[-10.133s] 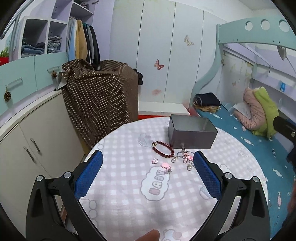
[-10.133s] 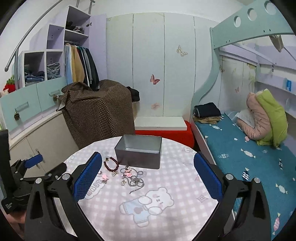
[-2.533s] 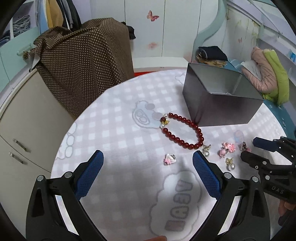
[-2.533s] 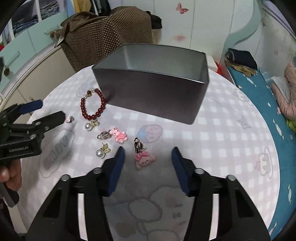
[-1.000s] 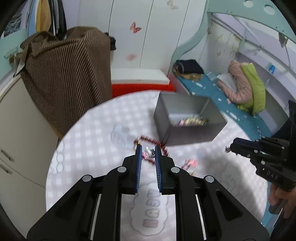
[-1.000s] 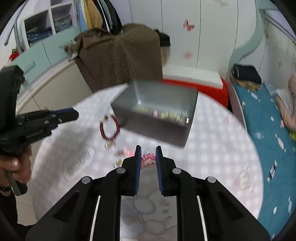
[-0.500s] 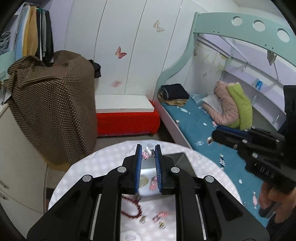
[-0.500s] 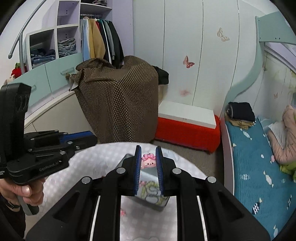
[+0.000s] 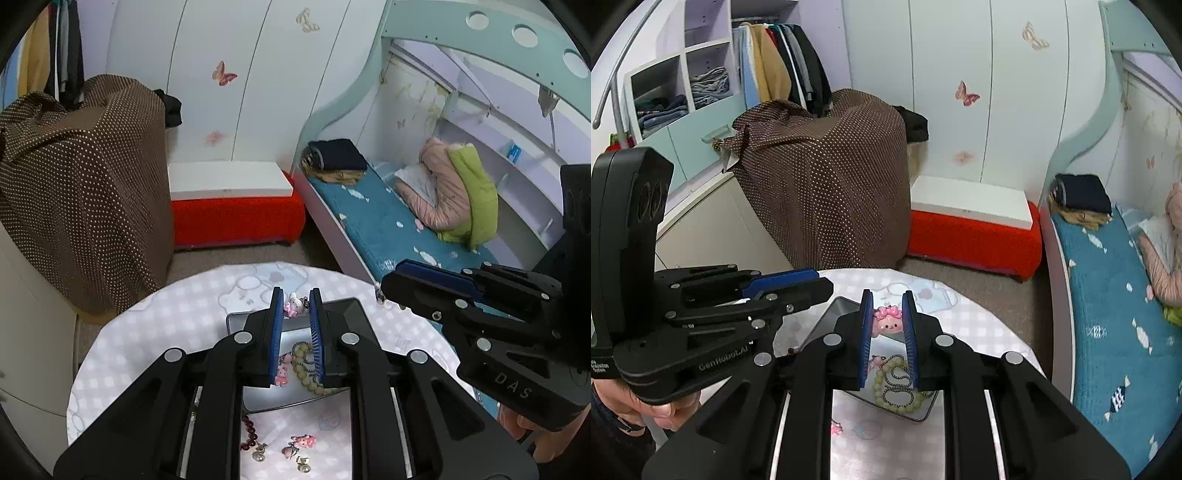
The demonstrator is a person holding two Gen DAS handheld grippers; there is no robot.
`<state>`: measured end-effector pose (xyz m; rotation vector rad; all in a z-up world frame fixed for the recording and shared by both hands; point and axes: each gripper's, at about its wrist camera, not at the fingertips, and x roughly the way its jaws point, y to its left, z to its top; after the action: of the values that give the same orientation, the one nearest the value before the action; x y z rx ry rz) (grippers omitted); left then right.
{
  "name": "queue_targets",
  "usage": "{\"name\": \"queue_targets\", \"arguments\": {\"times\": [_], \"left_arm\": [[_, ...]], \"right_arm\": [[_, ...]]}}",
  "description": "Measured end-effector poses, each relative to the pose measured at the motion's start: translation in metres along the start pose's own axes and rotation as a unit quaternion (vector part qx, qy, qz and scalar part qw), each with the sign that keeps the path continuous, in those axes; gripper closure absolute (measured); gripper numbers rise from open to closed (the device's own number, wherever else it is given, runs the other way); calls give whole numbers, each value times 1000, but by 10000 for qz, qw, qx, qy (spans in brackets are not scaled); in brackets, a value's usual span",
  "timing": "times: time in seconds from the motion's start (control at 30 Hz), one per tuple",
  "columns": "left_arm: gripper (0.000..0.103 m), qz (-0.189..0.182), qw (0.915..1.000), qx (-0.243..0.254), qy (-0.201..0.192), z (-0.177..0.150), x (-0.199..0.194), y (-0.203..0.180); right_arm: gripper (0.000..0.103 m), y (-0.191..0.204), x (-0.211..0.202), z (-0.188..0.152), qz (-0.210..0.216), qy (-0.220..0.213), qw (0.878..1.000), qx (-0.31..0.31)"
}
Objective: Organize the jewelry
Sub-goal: 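Carry both pink charms over the grey box and lower them in, then open both grippers over the box and withdraw them back over the table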
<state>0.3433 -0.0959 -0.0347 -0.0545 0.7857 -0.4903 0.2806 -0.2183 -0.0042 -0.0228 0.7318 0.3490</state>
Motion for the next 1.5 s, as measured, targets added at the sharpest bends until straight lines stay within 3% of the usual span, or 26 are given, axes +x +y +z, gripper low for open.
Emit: {"name": "queue_targets", "arguments": {"times": [0.07,0.17,0.33,0.37,0.43,0.47,0.5,0.77,1.5], "left_arm": [[85,26,10000,-18,50,-1,4,1],[60,111,9999,-75,-14,-2,3,5],[22,299,9992,-173,-214,-2,-8,14],[20,369,9987,-192,-279,-2,-12,16],[11,513,9975,-253,-412,-4,-20,20],[11,567,9969,-278,-475,-4,-24,23],[9,627,9962,-298,-523,-5,-28,25],[6,1253,9870,-424,-907,-21,-67,37],[6,2088,9672,-283,-1422,-61,-147,25]], "right_arm": [[88,-4,2,-1,41,34,9999,101],[87,-9,4,-3,88,58,9997,230],[72,-13,4,-5,148,65,9992,352],[65,-13,4,-4,155,56,9991,379],[36,-15,2,-4,80,-17,9989,458],[27,-18,0,-4,27,-86,9986,523],[7,-21,-3,-4,40,-159,9980,614],[7,-32,-16,-8,-126,-504,9937,998],[7,20,-72,-45,-564,-1010,9908,702]]}}
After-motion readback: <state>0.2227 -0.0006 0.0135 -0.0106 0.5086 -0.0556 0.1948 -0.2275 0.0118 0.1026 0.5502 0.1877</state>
